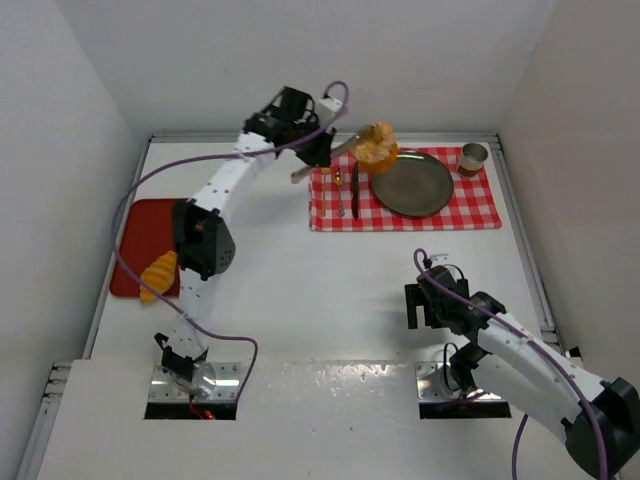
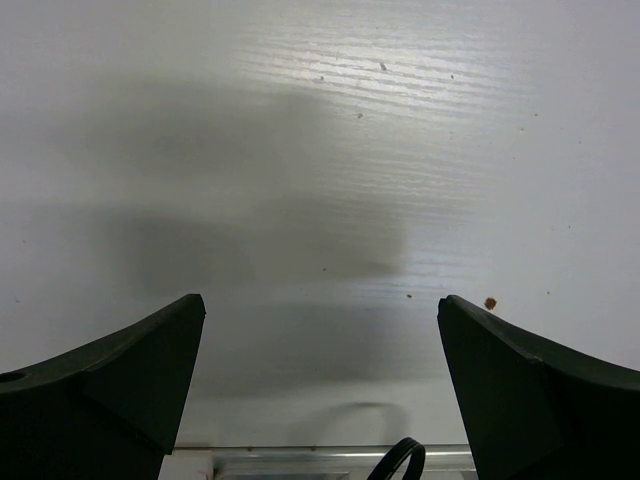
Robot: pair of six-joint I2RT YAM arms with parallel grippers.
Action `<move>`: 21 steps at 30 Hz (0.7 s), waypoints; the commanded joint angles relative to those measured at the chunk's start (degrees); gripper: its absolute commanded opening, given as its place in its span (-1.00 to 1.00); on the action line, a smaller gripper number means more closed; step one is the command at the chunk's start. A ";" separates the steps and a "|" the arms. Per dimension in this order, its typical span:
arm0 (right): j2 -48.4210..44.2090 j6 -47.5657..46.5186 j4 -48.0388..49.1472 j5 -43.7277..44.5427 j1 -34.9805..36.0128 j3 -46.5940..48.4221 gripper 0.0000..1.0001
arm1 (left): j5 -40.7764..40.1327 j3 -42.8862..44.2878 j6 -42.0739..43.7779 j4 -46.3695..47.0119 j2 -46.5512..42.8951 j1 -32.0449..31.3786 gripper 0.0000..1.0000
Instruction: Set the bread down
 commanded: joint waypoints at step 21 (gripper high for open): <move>6.70 -0.28 0.58 -0.74 -0.08 -0.41 0.98 | -8.64 -3.37 -6.83 25.88 14.10 -11.25 -0.62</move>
